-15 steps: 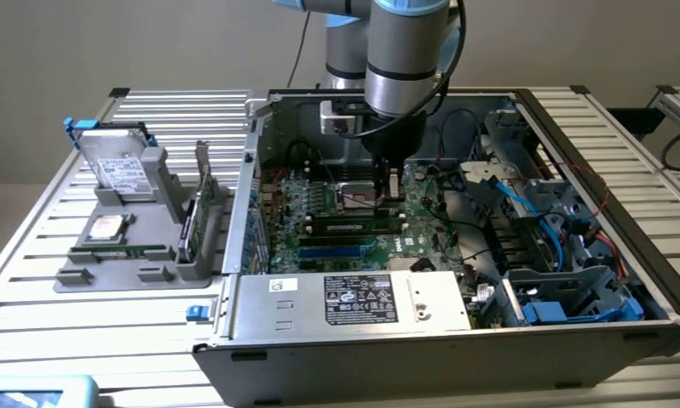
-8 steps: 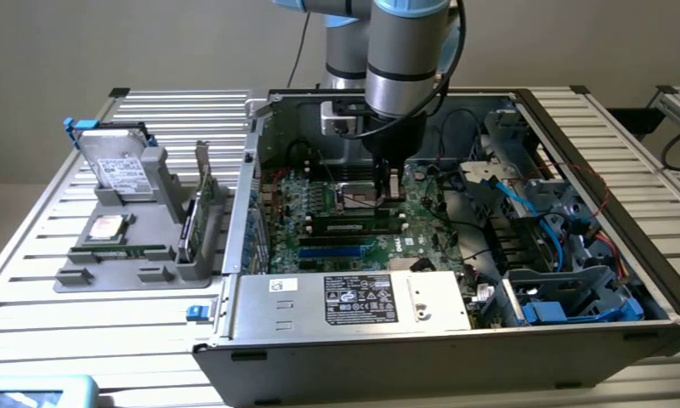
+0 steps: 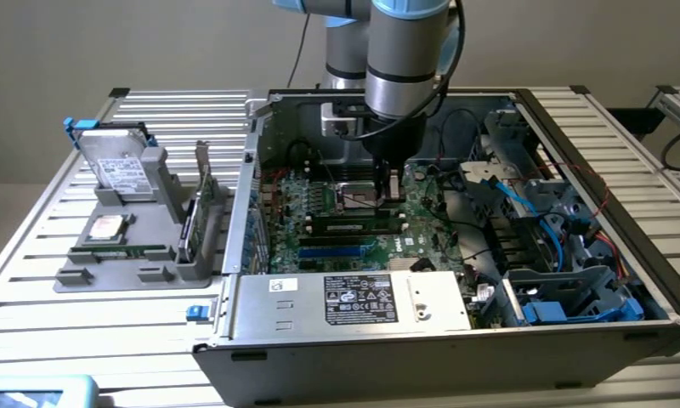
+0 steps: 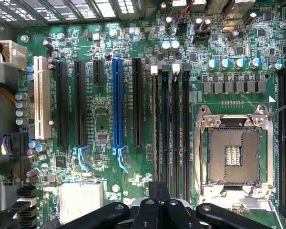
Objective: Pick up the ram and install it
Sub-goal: 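Press down the ram until it locks into place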
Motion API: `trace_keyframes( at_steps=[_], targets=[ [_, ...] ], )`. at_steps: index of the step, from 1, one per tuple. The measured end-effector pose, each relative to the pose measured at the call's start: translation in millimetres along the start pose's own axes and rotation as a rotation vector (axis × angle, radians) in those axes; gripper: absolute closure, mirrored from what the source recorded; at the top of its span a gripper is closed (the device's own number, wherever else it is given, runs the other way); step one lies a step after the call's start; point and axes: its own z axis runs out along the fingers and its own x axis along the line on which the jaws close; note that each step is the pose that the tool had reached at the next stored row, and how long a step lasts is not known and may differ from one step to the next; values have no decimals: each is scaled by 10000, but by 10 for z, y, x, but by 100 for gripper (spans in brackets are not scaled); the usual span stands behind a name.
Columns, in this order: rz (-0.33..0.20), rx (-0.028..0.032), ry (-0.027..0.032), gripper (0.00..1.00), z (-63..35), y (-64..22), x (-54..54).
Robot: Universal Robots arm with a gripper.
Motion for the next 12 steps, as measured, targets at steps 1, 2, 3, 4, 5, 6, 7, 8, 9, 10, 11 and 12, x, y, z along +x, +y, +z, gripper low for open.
trace_keyframes(
  at_steps=[1,2,3,4,5,6,7,8,9,10,11,12],
  targets=[
    [0,5,-1,89,2,0,-2],
    [1,7,-2,89,4,0,-4],
    [1,9,-4,89,8,0,-5],
    [1,10,-4,89,12,0,-5],
    [1,10,-4,89,17,0,-6],
    [1,10,-3,89,21,0,-7],
    [1,10,-5,89,23,0,-9],
    [1,10,-9,89,23,1,-10],
    [0,9,-10,89,24,1,-10],
    [1,10,-13,89,25,0,-11],
    [1,10,-14,89,29,0,-12],
    [1,10,-14,89,34,0,-13]
  ],
)
